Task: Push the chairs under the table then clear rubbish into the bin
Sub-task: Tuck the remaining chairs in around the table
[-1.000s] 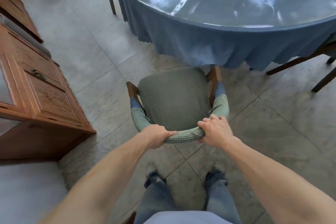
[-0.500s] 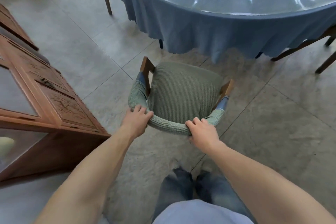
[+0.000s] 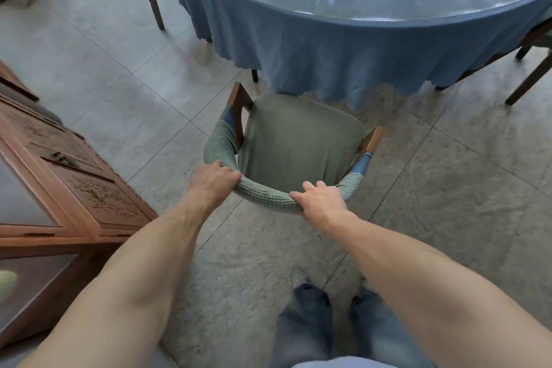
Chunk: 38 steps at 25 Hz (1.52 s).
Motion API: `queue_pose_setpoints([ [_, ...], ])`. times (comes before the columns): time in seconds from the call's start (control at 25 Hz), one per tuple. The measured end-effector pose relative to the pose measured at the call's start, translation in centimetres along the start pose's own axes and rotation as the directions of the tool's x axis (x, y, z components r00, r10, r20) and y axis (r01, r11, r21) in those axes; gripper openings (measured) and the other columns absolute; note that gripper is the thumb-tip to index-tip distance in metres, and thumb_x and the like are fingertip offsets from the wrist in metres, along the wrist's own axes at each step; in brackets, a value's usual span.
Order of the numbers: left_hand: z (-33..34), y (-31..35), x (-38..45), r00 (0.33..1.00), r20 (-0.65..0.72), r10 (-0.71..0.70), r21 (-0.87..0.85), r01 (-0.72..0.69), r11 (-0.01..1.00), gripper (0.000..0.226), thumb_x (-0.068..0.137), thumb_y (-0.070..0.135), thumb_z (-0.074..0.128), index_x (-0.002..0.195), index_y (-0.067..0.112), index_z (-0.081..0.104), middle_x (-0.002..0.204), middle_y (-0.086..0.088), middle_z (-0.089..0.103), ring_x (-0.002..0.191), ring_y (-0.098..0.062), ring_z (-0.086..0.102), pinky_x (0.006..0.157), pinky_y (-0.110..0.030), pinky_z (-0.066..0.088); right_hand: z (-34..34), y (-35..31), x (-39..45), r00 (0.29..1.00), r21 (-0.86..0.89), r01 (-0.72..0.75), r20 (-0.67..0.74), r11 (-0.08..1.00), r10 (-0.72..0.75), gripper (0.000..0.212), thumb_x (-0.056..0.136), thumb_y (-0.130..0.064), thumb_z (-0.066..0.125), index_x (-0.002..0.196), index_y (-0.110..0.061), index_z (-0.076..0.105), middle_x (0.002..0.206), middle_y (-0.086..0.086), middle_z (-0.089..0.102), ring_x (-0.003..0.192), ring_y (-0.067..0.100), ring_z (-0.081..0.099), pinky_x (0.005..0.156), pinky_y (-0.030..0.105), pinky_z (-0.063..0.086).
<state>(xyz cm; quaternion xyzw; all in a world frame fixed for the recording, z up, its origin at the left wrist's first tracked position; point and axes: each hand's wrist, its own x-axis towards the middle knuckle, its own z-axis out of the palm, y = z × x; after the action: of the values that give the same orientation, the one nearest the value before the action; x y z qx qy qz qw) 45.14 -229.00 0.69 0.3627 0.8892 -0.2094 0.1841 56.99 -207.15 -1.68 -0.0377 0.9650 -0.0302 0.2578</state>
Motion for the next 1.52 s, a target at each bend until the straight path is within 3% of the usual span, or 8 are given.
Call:
queue_pose_setpoints([
  [0.2, 0.4, -2.9, 2.0, 0.997, -0.053, -0.054, -0.044, 0.052, 0.998, 0.016, 0.097, 0.014, 0.051, 0.107, 0.022, 0.06, 0.104, 0.004, 0.069, 0.104, -0.021, 0.055, 0.065, -0.035, 0.051, -2.0, 0.0, 3.7, 0.997, -0.049, 0.069, 0.023, 0.996, -0.068, 0.041, 0.098, -0.026, 0.049, 0.139, -0.033, 0.046, 0.117, 0.004, 0.051, 0.102, 0.03, 0.053, 0.067, 0.039, 0.041],
  [0.36, 0.7, -2.2, 3.0, 0.988, -0.066, -0.139, -0.121, 0.13, 0.984, 0.022, 0.095, 0.006, 0.052, 0.11, 0.022, 0.056, 0.112, 0.002, 0.067, 0.12, -0.026, 0.053, 0.064, -0.036, 0.049, -3.2, 0.4, 4.2, 1.0, -0.082, -0.005, 0.013, 0.997, 0.006, 0.042, 0.099, -0.019, 0.048, 0.14, -0.032, 0.044, 0.114, 0.005, 0.052, 0.101, 0.029, 0.054, 0.065, 0.038, 0.038],
  [0.48, 0.7, -0.8, 2.5, 0.976, -0.003, -0.219, -0.165, 0.216, 0.962, 0.036, 0.094, 0.004, 0.052, 0.126, 0.02, 0.049, 0.134, -0.004, 0.056, 0.14, -0.029, 0.036, 0.08, -0.041, 0.049, -4.1, 0.2, 4.2, 0.996, -0.075, -0.05, 0.069, 0.996, 0.056, 0.042, 0.098, -0.016, 0.05, 0.137, -0.03, 0.046, 0.116, 0.007, 0.053, 0.105, 0.03, 0.056, 0.07, 0.039, 0.041],
  [0.72, 1.0, 2.3, 0.8, 0.936, 0.11, -0.333, -0.283, 0.351, 0.893, 0.066, 0.097, 0.017, 0.049, 0.153, 0.014, 0.015, 0.165, -0.01, 0.007, 0.151, -0.038, 0.002, 0.111, -0.058, 0.028, -4.6, 1.1, 3.3, 0.988, 0.039, -0.021, 0.154, 0.999, 0.015, 0.044, 0.097, -0.033, 0.051, 0.139, -0.031, 0.042, 0.117, 0.004, 0.055, 0.107, 0.028, 0.06, 0.083, 0.042, 0.052],
  [0.88, -2.1, 4.6, 1.3, 0.911, 0.223, -0.348, -0.301, 0.403, 0.864, 0.056, 0.096, 0.023, 0.048, 0.148, 0.012, 0.029, 0.158, -0.017, 0.023, 0.146, -0.045, 0.014, 0.109, -0.057, 0.031, -6.5, 3.7, 0.8, 0.98, 0.105, -0.004, 0.198, 0.995, -0.017, 0.049, 0.096, -0.038, 0.049, 0.144, -0.031, 0.041, 0.129, 0.004, 0.056, 0.12, 0.028, 0.055, 0.093, 0.044, 0.051],
  [1.08, -10.6, 11.3, 5.4, 0.944, 0.33, -0.01, -0.354, 0.133, 0.926, 0.036, 0.088, 0.032, 0.053, 0.121, 0.018, 0.06, 0.123, -0.006, 0.063, 0.109, -0.029, 0.06, 0.088, -0.039, 0.052, -7.8, 12.7, -3.8, 0.972, 0.264, -0.125, 0.224, 0.956, 0.065, 0.047, 0.094, -0.043, 0.052, 0.14, -0.037, 0.047, 0.139, 0.001, 0.056, 0.128, 0.025, 0.052, 0.104, 0.038, 0.044],
  [1.2, -16.5, 18.2, 8.9, 0.934, 0.333, 0.131, -0.37, 0.001, 0.929, 0.045, 0.087, 0.035, 0.055, 0.129, 0.023, 0.059, 0.125, -0.003, 0.062, 0.111, -0.027, 0.062, 0.095, -0.039, 0.053, -7.3, 21.8, -8.1, 0.963, 0.299, -0.233, 0.204, 0.925, 0.177, 0.044, 0.093, -0.046, 0.052, 0.137, -0.038, 0.051, 0.137, 0.0, 0.059, 0.126, 0.024, 0.054, 0.104, 0.037, 0.044],
  [1.52, -33.6, 41.5, 18.1, 0.941, 0.097, 0.325, -0.302, -0.283, 0.91, 0.031, 0.092, 0.038, 0.056, 0.117, 0.022, 0.065, 0.119, -0.002, 0.065, 0.111, -0.027, 0.061, 0.084, -0.029, 0.048, -2.6, 47.9, -25.9, 0.835, 0.305, -0.55, 0.201, 0.778, 0.512, 0.046, 0.093, -0.041, 0.053, 0.138, -0.033, 0.052, 0.143, 0.002, 0.053, 0.131, 0.023, 0.05, 0.106, 0.035, 0.043],
])
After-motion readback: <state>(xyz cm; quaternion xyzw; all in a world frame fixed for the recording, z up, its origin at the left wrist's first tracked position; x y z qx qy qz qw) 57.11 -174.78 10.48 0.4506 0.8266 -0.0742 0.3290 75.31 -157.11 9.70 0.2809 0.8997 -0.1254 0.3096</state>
